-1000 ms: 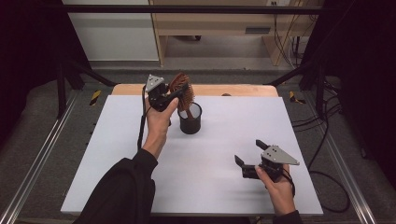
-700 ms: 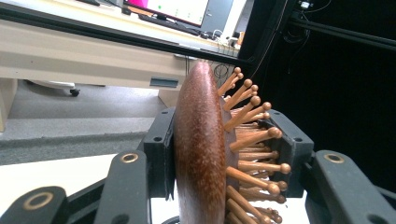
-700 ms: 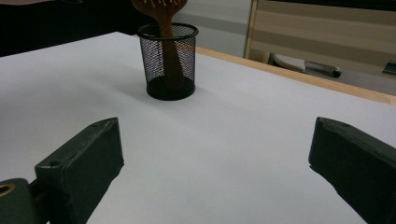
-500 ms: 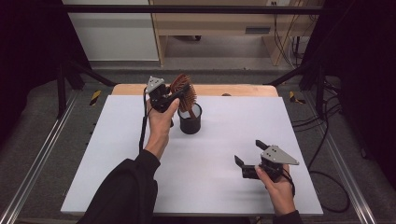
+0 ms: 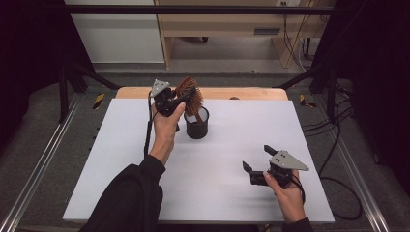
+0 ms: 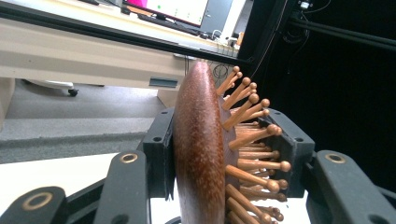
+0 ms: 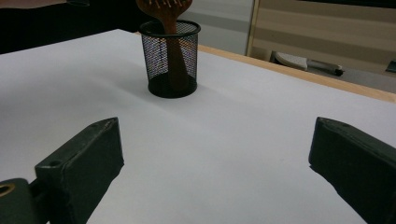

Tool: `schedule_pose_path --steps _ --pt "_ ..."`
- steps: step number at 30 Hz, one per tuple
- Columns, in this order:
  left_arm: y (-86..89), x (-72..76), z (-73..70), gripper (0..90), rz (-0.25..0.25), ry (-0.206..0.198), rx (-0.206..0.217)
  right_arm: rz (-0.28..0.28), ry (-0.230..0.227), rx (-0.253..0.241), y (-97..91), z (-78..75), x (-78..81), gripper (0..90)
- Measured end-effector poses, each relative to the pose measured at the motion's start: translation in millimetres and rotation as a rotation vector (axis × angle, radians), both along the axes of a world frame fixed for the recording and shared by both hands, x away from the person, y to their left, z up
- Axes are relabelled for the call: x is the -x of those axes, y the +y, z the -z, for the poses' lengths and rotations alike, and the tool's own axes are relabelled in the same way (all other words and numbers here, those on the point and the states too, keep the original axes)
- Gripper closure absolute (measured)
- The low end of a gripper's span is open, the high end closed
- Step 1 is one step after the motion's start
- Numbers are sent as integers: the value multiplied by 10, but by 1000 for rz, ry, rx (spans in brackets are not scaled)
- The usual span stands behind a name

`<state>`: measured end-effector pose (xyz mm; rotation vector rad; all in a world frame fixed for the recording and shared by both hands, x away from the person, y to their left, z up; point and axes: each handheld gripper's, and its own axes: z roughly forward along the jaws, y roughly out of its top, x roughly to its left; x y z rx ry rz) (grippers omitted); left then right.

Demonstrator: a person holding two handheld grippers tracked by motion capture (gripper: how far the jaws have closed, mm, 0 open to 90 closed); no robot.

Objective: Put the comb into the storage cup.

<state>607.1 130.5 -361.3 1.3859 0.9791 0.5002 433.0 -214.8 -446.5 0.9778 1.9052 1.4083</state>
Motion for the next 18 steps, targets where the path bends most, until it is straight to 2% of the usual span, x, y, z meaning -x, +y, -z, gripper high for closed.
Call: schedule_pose_path --steps 18 --pt "117 -54 28 493 12 18 7 -5 7 9 22 21 -18 33"
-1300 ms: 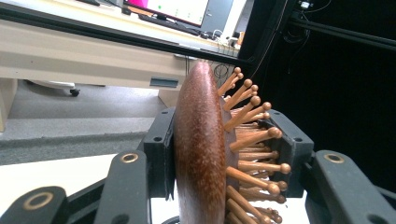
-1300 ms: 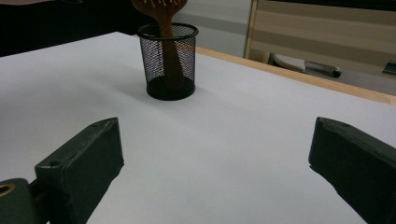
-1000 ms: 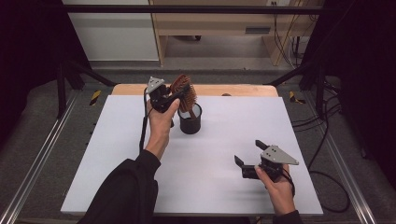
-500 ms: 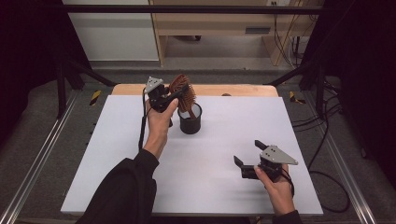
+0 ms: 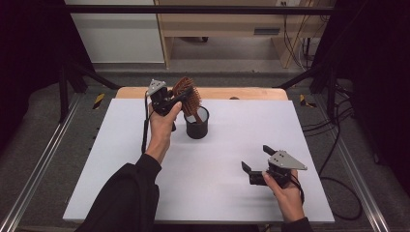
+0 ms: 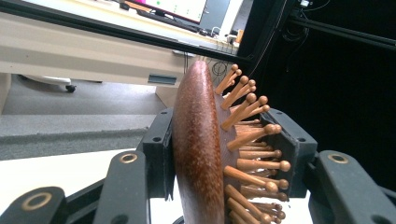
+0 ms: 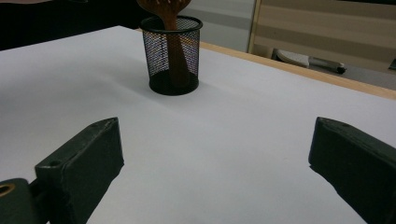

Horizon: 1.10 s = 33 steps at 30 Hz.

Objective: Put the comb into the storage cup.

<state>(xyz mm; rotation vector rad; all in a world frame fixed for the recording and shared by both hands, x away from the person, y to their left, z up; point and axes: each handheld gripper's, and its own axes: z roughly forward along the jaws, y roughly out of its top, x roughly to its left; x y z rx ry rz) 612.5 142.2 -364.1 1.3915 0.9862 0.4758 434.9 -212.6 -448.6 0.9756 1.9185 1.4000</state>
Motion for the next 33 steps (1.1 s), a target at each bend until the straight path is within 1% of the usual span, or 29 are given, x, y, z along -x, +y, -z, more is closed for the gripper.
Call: schedule_pose_path --steps 13,17,23,26,30,33 --pt "43 -12 8 484 3 7 -4 -4 4 8 17 7 -1 33" --pt "64 -12 12 479 6 13 -2 -10 7 18 34 16 -5 33" --pt "96 -21 13 474 10 26 -1 -9 5 12 35 10 2 33" --pt "105 -23 13 473 12 27 -4 -9 5 14 36 12 0 33" --pt "114 -32 19 471 15 29 9 -8 7 15 35 13 -2 33" --pt "117 -32 18 471 18 29 6 -8 6 11 33 11 0 33"
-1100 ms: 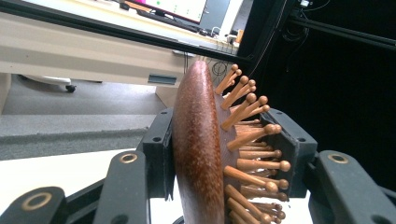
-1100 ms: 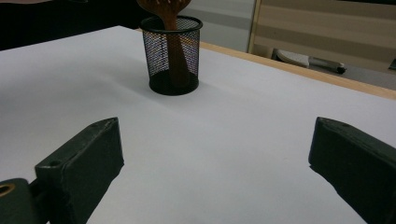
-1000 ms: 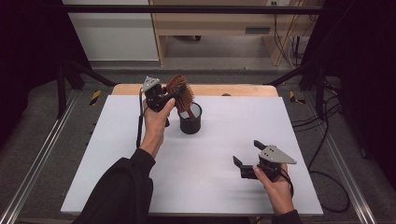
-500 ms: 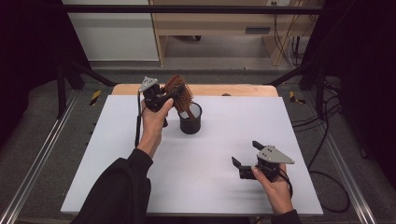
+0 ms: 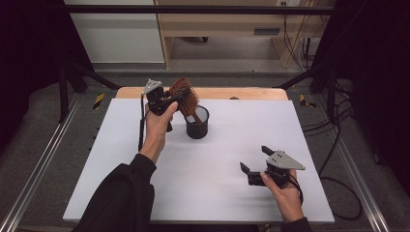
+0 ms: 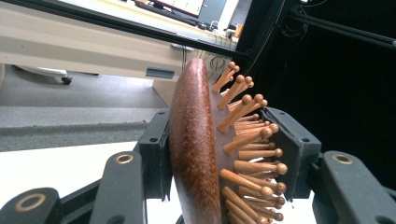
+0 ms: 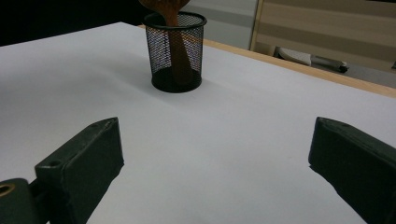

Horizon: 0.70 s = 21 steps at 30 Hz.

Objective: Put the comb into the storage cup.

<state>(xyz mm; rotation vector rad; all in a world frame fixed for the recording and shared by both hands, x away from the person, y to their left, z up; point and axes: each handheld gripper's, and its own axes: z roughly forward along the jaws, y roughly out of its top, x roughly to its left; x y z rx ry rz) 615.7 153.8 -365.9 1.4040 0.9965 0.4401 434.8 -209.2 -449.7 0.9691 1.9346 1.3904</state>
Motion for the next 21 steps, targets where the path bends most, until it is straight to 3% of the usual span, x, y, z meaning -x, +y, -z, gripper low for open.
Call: schedule_pose_path --steps 21 --pt "81 -19 48 448 -18 11 4 -1 0 4 6 1 -2 33"
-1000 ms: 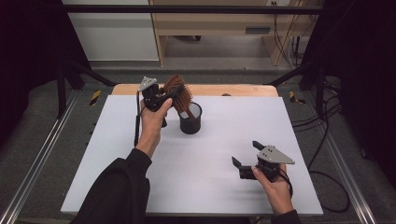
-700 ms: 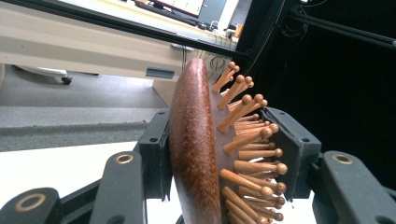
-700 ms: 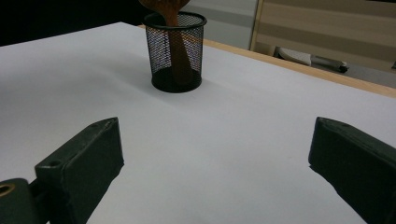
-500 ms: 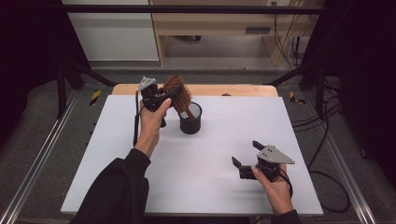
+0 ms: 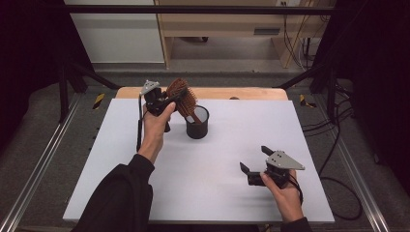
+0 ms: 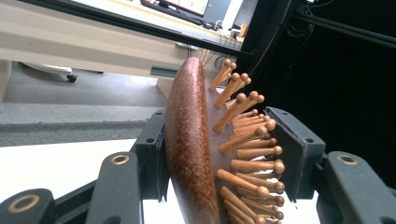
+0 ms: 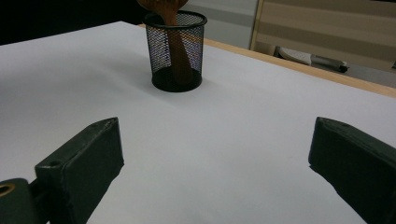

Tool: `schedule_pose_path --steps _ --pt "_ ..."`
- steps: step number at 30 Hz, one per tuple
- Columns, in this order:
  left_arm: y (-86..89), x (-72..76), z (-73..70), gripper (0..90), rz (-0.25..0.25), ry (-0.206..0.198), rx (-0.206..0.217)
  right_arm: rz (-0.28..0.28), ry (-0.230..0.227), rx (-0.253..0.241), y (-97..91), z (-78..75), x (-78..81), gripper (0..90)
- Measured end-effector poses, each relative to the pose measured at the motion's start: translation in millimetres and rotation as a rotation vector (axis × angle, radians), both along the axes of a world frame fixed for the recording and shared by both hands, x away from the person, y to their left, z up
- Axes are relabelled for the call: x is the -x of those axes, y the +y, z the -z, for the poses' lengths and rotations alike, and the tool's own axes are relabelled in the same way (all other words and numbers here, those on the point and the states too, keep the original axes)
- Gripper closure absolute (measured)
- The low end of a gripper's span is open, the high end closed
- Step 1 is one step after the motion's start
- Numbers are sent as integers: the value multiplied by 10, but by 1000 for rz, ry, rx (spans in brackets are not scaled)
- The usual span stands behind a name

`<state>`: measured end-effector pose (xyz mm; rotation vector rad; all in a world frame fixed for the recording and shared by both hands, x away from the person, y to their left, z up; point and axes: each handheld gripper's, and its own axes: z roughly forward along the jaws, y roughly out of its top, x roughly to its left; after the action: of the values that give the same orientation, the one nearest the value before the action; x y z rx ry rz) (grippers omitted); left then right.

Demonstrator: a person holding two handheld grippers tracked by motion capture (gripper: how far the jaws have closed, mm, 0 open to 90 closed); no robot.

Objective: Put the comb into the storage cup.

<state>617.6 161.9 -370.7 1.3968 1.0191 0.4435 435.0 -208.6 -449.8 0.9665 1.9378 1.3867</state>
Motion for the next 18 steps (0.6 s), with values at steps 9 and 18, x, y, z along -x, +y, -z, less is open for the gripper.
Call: schedule_pose_path --steps 9,18 --pt "59 -9 24 432 -11 16 0 1 1 2 2 1 1 33" --pt "70 -15 39 424 -19 16 0 2 2 0 5 0 1 33"
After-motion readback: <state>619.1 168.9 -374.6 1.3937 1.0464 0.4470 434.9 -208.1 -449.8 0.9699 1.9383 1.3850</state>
